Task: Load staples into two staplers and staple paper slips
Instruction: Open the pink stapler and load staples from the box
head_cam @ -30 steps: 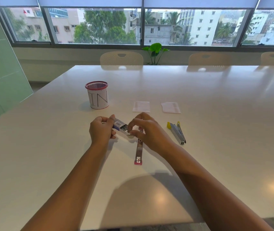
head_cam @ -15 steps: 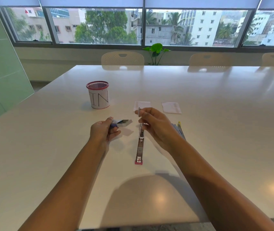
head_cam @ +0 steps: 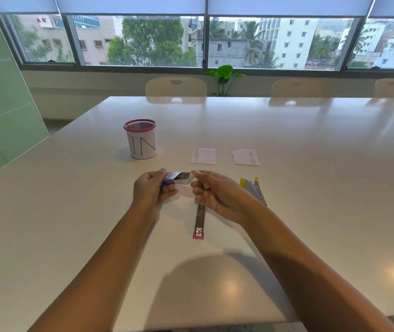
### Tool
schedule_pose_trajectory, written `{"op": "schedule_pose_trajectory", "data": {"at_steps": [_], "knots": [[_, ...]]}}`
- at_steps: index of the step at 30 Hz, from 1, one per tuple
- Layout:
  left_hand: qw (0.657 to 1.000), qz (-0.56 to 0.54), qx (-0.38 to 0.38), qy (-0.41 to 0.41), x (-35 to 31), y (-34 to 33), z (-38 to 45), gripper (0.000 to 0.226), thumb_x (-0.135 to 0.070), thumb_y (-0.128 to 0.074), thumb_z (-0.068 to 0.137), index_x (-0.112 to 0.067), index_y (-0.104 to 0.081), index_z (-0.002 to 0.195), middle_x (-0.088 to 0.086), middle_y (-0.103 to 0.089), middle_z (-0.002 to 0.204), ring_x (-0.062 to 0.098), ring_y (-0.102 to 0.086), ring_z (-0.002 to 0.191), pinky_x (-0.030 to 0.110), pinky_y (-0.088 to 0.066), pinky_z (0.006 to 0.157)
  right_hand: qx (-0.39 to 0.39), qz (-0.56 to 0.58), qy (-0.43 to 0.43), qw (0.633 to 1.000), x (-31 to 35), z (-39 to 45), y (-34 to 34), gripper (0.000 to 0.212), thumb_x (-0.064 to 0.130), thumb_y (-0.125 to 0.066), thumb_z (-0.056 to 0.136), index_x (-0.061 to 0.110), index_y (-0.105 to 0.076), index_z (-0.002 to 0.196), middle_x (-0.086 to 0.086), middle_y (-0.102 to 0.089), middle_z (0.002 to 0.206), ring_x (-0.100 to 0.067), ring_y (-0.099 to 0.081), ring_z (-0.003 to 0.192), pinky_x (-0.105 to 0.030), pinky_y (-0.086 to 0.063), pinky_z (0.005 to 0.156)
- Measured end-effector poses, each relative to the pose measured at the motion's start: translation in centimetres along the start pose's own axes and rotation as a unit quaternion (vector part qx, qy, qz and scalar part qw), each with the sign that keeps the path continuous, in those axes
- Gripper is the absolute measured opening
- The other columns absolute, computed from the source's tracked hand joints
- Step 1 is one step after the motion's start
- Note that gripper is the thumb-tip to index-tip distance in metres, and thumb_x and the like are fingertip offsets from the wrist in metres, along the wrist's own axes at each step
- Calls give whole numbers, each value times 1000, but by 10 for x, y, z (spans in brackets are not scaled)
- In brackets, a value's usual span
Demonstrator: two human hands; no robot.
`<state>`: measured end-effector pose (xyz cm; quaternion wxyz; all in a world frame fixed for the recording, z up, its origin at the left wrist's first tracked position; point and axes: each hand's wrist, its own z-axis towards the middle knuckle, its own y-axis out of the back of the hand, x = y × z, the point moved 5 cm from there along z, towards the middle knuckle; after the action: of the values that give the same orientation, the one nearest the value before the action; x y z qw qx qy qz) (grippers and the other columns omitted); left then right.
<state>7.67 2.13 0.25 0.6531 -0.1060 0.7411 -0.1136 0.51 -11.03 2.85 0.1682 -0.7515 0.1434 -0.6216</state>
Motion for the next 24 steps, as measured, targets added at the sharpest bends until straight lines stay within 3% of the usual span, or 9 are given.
{"op": "schedule_pose_trajectory", "data": {"at_steps": [3,6,9,16,24], "knots": [[999,31,1,-28,-2,-1,-1,15,-19,-56,90,-5,-56,95,8,-66,61,7,-59,39,18,-53,43,9,1,-9,1000,-4,1,-2,18,14,-51,94,2,-54,107,-8,-58,69,-9,-59,50,-18,-54,53],[996,70,-8,-61,-7,-3,-3,9,-22,-58,89,-13,-56,87,11,-65,73,7,-60,41,17,-53,45,3,4,-8,1000,-5,3,-1,16,12,-54,91,1,-54,103,-9,-59,69,-9,-59,49,-17,-54,52],[994,73,1,-79,-10,-7,-7,9,-24,-59,88,-18,-55,81,7,-65,73,6,-62,42,16,-52,44,-10,-3,-6,1000,-5,4,1,15,12,-59,88,2,-55,99,-7,-61,63,-9,-59,49,-18,-54,52],[993,83,8,-87,-11,-9,-10,9,-30,-59,85,-22,-56,84,7,-67,82,11,-66,53,19,-55,51,-18,-22,3,1000,-3,3,4,14,10,-62,85,4,-56,96,-8,-61,68,-10,-61,52,-18,-55,53],[986,101,108,-77,-5,-26,-15,16,-27,-57,87,-11,-60,87,8,-64,77,13,-65,55,27,-58,52,-32,-102,3,994,-5,2,4,16,14,-67,81,9,-53,85,-6,-64,61,-7,-58,46,-14,-52,49]]}}
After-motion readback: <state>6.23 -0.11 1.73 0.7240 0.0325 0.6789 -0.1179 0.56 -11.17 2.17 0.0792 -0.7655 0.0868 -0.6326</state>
